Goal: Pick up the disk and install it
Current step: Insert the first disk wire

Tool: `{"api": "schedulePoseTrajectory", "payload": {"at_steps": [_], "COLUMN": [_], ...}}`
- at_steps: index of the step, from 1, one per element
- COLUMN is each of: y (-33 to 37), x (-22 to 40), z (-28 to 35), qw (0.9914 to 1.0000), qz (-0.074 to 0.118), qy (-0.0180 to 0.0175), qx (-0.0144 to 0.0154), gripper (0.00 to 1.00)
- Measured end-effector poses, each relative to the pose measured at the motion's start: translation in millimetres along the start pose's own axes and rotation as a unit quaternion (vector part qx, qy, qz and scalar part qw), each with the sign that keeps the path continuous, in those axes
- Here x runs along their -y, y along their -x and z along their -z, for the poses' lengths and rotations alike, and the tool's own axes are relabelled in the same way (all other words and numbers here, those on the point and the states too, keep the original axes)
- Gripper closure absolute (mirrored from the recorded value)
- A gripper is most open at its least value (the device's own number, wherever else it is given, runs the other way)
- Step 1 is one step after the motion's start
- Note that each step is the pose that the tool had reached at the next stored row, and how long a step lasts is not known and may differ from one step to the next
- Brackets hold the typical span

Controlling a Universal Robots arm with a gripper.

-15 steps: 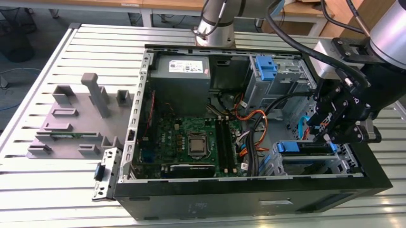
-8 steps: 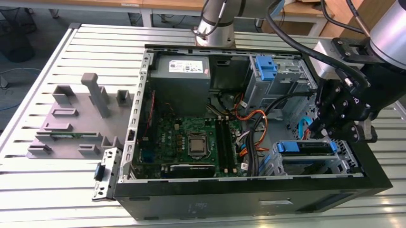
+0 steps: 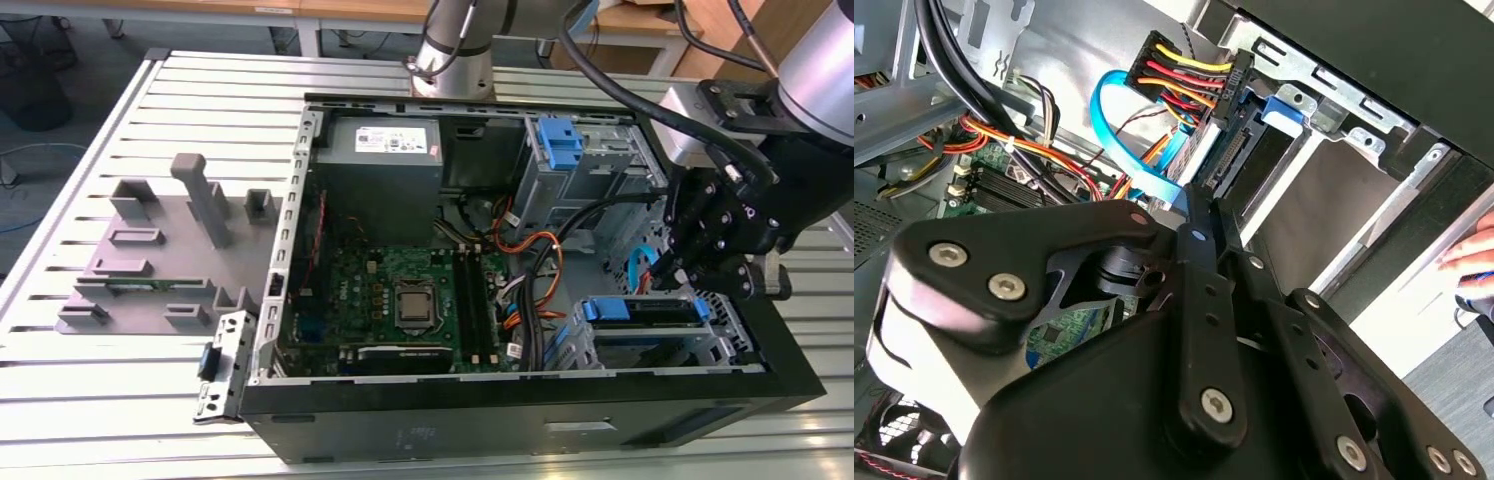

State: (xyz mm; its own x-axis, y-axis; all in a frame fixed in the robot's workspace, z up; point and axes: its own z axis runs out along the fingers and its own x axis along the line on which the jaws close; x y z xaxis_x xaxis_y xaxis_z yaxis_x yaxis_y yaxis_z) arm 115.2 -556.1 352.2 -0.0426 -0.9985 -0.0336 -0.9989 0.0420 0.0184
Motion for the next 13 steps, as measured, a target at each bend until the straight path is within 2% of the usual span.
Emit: {"api": "schedulePoseTrajectory", "payload": {"at_steps": [8,13], "y": [-4.6,-6.1], "x": [0.2,0.3], "z": [-0.8,-6.4], "qw": [1.00000,1.00000], "qz": [0.000,0.000], "qy": [0.0000,0.0000], "qx": [0.0000,0.0000], "gripper": [0.84,0.84]}}
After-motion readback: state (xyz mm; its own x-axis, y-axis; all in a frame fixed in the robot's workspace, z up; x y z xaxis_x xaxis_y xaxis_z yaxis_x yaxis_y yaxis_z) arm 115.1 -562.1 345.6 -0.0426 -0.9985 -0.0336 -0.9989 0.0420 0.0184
